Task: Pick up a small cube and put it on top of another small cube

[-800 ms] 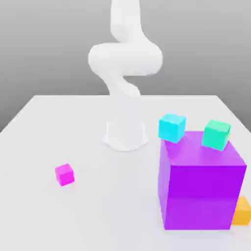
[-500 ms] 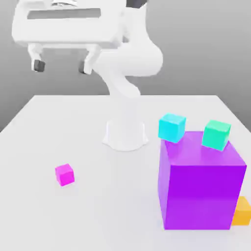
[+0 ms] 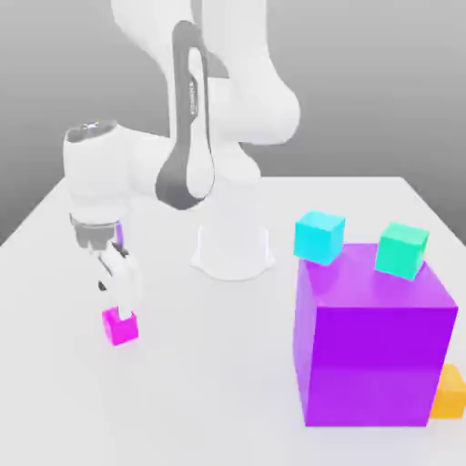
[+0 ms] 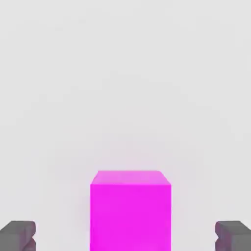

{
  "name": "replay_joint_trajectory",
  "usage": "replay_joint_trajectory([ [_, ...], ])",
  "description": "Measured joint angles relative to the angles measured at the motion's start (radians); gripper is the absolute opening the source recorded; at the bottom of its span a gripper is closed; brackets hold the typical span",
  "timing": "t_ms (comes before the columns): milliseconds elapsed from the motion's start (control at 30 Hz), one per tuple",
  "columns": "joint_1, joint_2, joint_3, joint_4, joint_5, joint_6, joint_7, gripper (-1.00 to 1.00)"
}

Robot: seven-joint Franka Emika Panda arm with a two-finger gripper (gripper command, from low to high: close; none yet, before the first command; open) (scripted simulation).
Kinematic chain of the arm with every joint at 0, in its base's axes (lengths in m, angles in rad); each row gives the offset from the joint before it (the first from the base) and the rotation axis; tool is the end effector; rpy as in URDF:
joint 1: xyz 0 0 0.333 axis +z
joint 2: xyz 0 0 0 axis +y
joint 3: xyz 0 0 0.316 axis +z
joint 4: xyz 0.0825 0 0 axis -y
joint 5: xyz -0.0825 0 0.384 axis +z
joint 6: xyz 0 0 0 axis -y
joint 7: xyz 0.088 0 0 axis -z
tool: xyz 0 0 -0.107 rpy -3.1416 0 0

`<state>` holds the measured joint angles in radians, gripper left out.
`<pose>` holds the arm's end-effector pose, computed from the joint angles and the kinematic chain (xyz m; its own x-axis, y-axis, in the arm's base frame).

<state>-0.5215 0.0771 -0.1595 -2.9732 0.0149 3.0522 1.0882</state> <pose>0.2405 -0.1989 0.1603 -0.2111 -0.9774 0.0110 -0.9774 0.2112 0.0023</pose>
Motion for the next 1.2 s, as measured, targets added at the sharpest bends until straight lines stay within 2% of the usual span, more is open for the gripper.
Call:
replay_joint_trajectory([
  [133,-0.129,0.137,0.131,0.023,0.020,0.114,-0.018,0.00],
  [167,-0.149,0.162,0.149,0.026,0.016,0.135,-0.017,-1.00],
  [400,-0.153,0.164,0.151,0.027,0.010,0.137,-0.012,-1.00],
  [567,-0.089,0.016,0.072,0.002,-0.054,0.014,0.039,-1.00],
  [700,-0.091,-0.123,0.069,-0.026,-0.060,-0.098,0.037,-1.00],
  [1200,0.273,-0.564,0.335,0.171,0.108,-0.728,0.173,-1.00],
])
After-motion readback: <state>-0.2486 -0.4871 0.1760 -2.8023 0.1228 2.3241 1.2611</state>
